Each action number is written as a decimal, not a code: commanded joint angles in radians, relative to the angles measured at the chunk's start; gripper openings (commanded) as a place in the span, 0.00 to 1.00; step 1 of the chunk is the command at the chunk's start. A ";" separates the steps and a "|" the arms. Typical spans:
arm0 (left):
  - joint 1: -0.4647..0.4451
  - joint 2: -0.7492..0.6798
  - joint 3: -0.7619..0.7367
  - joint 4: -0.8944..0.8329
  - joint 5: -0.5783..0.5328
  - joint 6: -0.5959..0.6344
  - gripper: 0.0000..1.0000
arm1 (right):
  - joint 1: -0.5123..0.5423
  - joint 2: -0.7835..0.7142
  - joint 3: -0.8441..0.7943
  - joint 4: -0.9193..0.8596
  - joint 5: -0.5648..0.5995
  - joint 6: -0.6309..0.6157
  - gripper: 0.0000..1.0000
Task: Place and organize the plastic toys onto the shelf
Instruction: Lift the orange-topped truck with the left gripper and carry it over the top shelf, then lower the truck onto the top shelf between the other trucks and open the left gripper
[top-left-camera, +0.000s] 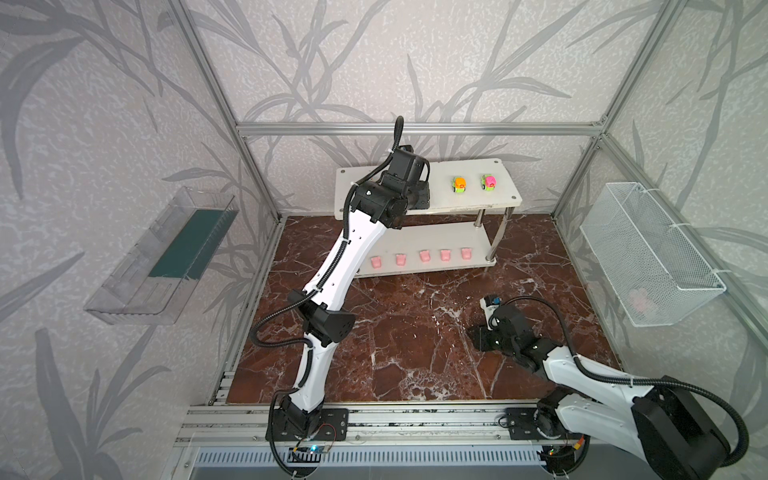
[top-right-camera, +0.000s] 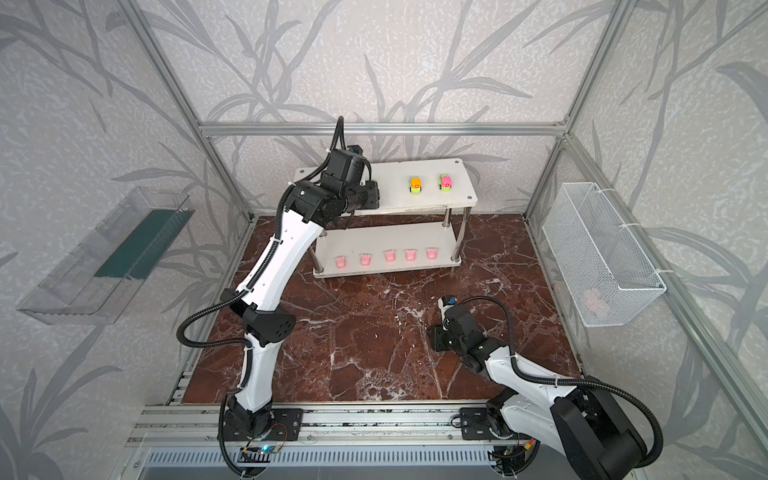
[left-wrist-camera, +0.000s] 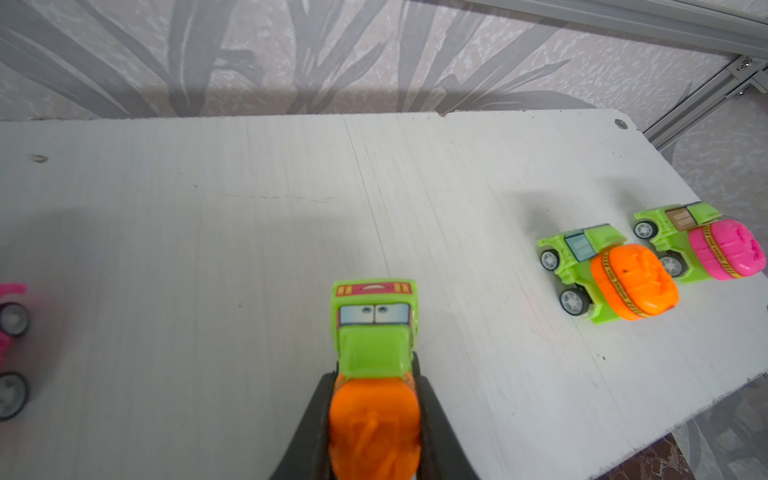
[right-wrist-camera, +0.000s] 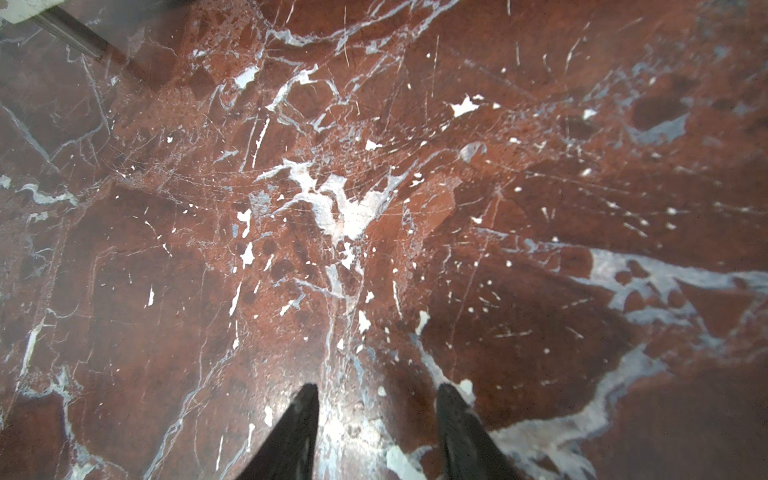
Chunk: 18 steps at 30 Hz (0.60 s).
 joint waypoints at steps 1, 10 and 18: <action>0.006 0.019 0.034 -0.003 0.019 0.002 0.25 | -0.005 0.012 0.024 0.019 -0.008 -0.006 0.47; 0.006 0.010 0.049 -0.022 -0.007 -0.002 0.25 | -0.008 0.033 0.033 0.028 -0.017 -0.006 0.47; 0.004 -0.015 0.061 -0.041 -0.028 -0.025 0.24 | -0.008 0.058 0.047 0.033 -0.026 -0.007 0.47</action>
